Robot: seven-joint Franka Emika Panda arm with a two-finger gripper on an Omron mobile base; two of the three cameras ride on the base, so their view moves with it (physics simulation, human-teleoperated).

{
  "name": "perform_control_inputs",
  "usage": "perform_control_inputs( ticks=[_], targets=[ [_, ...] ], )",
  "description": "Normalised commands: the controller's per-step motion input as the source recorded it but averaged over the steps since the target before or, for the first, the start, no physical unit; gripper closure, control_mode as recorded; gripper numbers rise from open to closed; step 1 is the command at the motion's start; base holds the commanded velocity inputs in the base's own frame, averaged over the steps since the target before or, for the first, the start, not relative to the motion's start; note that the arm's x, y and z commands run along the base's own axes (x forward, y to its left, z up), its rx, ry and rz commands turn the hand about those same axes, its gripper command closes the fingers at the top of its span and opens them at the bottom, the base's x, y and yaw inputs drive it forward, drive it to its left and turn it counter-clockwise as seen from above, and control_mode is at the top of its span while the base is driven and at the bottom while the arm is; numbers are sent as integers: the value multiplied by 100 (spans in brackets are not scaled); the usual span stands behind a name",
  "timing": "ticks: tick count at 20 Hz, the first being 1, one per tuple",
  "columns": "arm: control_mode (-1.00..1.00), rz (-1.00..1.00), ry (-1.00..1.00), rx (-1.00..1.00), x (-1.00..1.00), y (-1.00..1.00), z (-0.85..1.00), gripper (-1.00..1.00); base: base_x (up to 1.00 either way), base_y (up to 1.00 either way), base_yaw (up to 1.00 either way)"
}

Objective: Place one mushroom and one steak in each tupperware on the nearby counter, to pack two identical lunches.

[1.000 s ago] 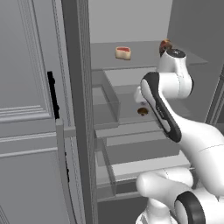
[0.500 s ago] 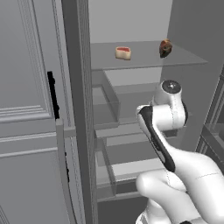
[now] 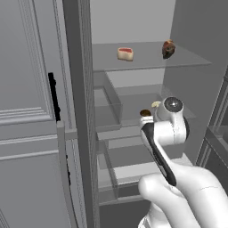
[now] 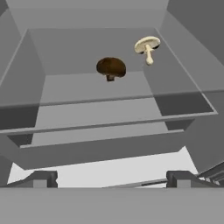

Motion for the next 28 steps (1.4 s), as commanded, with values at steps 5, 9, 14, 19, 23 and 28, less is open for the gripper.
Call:
perform_control_inputs(
  ticks=[5,9,14,19,23,28],
  targets=[
    [-100,0,4,3,40,-22,0,-100,0,0,0],
    [-100,0,6,5,55,-14,0,-100,0,0,0],
    [-100,0,5,4,63,-1,-3,-100,0,0,0],
    [-100,0,7,7,61,-2,-8,-100,0,0,0],
    [-100,0,0,5,56,-5,-5,-100,0,0,0],
    [-100,0,0,1,48,0,-12,-100,0,0,0]
  ],
)
